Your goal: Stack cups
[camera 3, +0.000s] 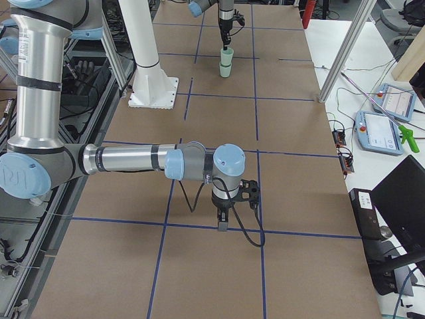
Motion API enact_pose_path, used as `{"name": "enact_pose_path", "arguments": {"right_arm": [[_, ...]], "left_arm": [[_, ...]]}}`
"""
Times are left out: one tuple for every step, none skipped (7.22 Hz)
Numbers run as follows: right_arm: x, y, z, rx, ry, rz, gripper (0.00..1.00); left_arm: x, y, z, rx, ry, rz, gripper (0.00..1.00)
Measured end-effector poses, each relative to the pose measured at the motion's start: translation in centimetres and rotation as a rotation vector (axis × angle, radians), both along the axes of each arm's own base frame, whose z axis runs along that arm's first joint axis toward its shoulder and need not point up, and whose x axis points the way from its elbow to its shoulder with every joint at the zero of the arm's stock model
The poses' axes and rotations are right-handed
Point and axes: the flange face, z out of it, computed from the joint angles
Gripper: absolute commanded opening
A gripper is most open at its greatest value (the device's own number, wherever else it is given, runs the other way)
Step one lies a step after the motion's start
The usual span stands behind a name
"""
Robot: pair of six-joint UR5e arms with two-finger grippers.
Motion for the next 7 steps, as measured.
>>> {"name": "enact_pose_path", "arguments": {"right_arm": [[0.0,0.0,0.0,0.000,0.000,0.000,1.00],[0.0,0.0,0.0,0.000,0.000,0.000,1.00],[0.0,0.0,0.0,0.000,0.000,0.000,1.00],[0.0,0.0,0.0,0.000,0.000,0.000,1.00],[0.0,0.0,0.0,0.000,0.000,0.000,1.00],[0.0,0.0,0.0,0.000,0.000,0.000,1.00],[0.0,0.0,0.0,0.000,0.000,-0.001,1.00]], "left_arm": [[0.0,0.0,0.0,0.002,-0.001,-0.001,0.99],[0.0,-0.1,0.1,0.010,-0.007,-0.010,1.00],[0.0,-0.3,0.1,0.018,-0.015,-0.027,1.00],[0.0,-0.4,0.1,0.019,-0.018,-0.039,1.00],[-0.1,-0.4,0.0,0.021,-0.017,-0.043,1.00],[-0.5,-0.4,0.1,0.031,-0.008,-0.043,1.00],[-1.2,-0.5,0.7,0.063,0.005,-0.025,1.00]]}}
